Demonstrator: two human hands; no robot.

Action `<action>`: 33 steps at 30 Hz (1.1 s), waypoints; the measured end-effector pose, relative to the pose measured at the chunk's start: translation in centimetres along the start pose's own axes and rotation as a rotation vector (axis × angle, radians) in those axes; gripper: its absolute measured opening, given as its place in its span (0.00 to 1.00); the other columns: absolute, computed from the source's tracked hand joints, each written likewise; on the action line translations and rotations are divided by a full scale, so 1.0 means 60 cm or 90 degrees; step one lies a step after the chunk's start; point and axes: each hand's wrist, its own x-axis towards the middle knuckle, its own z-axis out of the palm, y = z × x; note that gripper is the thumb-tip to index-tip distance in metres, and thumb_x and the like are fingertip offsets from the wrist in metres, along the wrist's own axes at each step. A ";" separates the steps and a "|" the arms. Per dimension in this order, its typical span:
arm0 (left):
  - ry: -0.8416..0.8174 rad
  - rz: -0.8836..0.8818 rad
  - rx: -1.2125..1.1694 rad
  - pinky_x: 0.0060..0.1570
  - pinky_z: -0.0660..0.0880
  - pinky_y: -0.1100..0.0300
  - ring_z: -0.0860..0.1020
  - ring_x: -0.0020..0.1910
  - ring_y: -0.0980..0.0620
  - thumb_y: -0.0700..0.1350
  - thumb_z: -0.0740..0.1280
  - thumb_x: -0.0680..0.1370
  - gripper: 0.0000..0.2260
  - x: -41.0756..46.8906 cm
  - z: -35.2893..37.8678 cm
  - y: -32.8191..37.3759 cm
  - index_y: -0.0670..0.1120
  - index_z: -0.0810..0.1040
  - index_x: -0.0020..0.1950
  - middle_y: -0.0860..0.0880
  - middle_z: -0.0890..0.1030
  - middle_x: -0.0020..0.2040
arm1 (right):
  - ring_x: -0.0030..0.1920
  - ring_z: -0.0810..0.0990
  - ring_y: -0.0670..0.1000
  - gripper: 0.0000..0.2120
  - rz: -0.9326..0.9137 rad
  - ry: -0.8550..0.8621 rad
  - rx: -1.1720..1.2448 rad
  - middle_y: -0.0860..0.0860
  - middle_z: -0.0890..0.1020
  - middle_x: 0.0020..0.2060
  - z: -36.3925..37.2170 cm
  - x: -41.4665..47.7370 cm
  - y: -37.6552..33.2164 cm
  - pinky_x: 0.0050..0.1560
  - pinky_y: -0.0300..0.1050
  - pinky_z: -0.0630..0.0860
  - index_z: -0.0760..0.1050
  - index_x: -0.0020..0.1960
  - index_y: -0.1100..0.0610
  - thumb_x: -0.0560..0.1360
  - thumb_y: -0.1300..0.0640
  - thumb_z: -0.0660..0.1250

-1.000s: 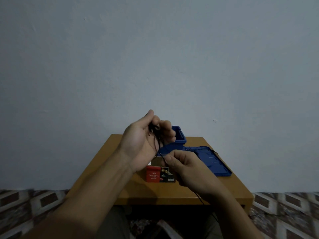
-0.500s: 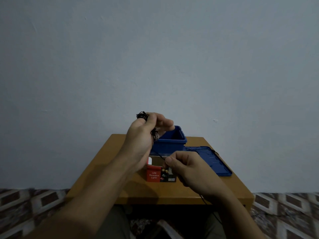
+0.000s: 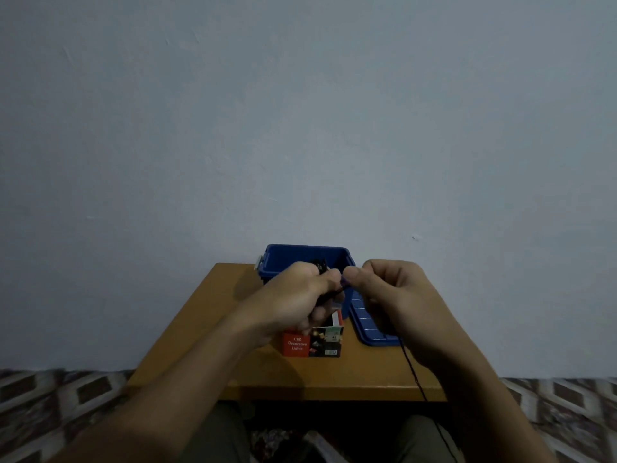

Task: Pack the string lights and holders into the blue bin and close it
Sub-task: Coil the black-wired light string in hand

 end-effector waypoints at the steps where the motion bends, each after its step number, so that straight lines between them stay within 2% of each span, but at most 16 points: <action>1: -0.028 -0.009 -0.036 0.26 0.63 0.61 0.65 0.23 0.54 0.52 0.57 0.84 0.17 0.000 -0.001 -0.001 0.43 0.73 0.41 0.52 0.69 0.25 | 0.21 0.63 0.43 0.17 -0.006 -0.006 0.009 0.45 0.68 0.22 -0.004 0.000 -0.004 0.23 0.35 0.62 0.70 0.33 0.57 0.78 0.52 0.66; 3: -0.068 -0.017 -0.100 0.26 0.59 0.60 0.60 0.23 0.55 0.55 0.57 0.83 0.20 0.002 -0.002 -0.003 0.45 0.70 0.37 0.53 0.65 0.24 | 0.21 0.63 0.43 0.15 -0.025 -0.016 0.036 0.45 0.68 0.22 -0.010 -0.001 -0.013 0.23 0.34 0.62 0.71 0.33 0.57 0.79 0.57 0.66; 6: -0.107 -0.016 -0.148 0.26 0.57 0.59 0.56 0.23 0.54 0.58 0.55 0.83 0.23 0.005 -0.004 -0.006 0.47 0.67 0.31 0.52 0.61 0.23 | 0.21 0.63 0.42 0.10 -0.054 -0.018 0.036 0.45 0.68 0.22 -0.018 0.002 -0.019 0.23 0.33 0.62 0.74 0.38 0.63 0.78 0.64 0.65; 10: -0.182 0.001 -0.208 0.26 0.54 0.57 0.53 0.23 0.53 0.65 0.53 0.79 0.25 0.004 -0.009 -0.006 0.47 0.65 0.31 0.51 0.58 0.24 | 0.22 0.64 0.43 0.09 -0.083 -0.018 0.043 0.46 0.70 0.23 -0.020 0.007 -0.018 0.23 0.34 0.64 0.74 0.41 0.68 0.78 0.64 0.64; 14: -0.260 0.046 -0.251 0.25 0.54 0.55 0.54 0.23 0.50 0.70 0.48 0.77 0.32 0.005 -0.015 -0.010 0.44 0.64 0.29 0.49 0.59 0.23 | 0.21 0.64 0.43 0.09 -0.098 -0.022 0.064 0.45 0.70 0.23 -0.022 0.012 -0.012 0.23 0.34 0.63 0.75 0.39 0.62 0.79 0.63 0.66; 18: -0.281 0.075 -0.277 0.26 0.52 0.52 0.54 0.21 0.48 0.73 0.44 0.75 0.36 0.003 -0.014 -0.012 0.44 0.63 0.25 0.48 0.61 0.21 | 0.23 0.65 0.43 0.09 -0.105 -0.018 0.048 0.46 0.71 0.24 -0.021 0.016 -0.011 0.25 0.35 0.64 0.76 0.41 0.61 0.80 0.62 0.65; 24: -0.319 0.071 -0.336 0.24 0.51 0.53 0.55 0.18 0.51 0.73 0.48 0.76 0.36 0.002 -0.013 -0.013 0.44 0.58 0.23 0.49 0.60 0.18 | 0.28 0.68 0.51 0.10 -0.106 -0.069 0.068 0.56 0.73 0.30 -0.013 0.018 -0.002 0.27 0.40 0.65 0.76 0.46 0.63 0.80 0.56 0.64; 27: -0.325 0.069 -0.343 0.25 0.52 0.51 0.54 0.18 0.50 0.72 0.48 0.76 0.35 0.004 -0.012 -0.013 0.45 0.58 0.22 0.49 0.60 0.18 | 0.32 0.77 0.51 0.09 -0.105 -0.051 0.095 0.57 0.80 0.35 -0.008 0.019 0.004 0.32 0.42 0.74 0.76 0.47 0.64 0.80 0.59 0.64; 29: -0.323 0.063 -0.333 0.25 0.53 0.51 0.53 0.18 0.48 0.72 0.50 0.77 0.35 0.003 -0.013 -0.013 0.45 0.59 0.22 0.48 0.61 0.18 | 0.35 0.79 0.51 0.08 -0.110 -0.042 0.092 0.58 0.82 0.37 -0.006 0.022 0.008 0.36 0.43 0.76 0.77 0.48 0.66 0.81 0.60 0.64; 31: -0.320 0.058 -0.320 0.24 0.56 0.52 0.53 0.18 0.47 0.71 0.54 0.77 0.35 0.003 -0.014 -0.013 0.46 0.60 0.22 0.48 0.62 0.18 | 0.37 0.80 0.52 0.08 -0.116 -0.040 0.093 0.58 0.82 0.39 -0.006 0.025 0.011 0.38 0.44 0.77 0.77 0.48 0.67 0.80 0.61 0.64; 33: -0.318 0.055 -0.310 0.22 0.61 0.58 0.57 0.16 0.50 0.66 0.60 0.78 0.32 0.003 -0.016 -0.014 0.46 0.62 0.21 0.48 0.63 0.17 | 0.37 0.79 0.51 0.09 -0.120 -0.040 0.097 0.58 0.82 0.39 -0.007 0.027 0.010 0.39 0.44 0.78 0.77 0.48 0.69 0.80 0.61 0.65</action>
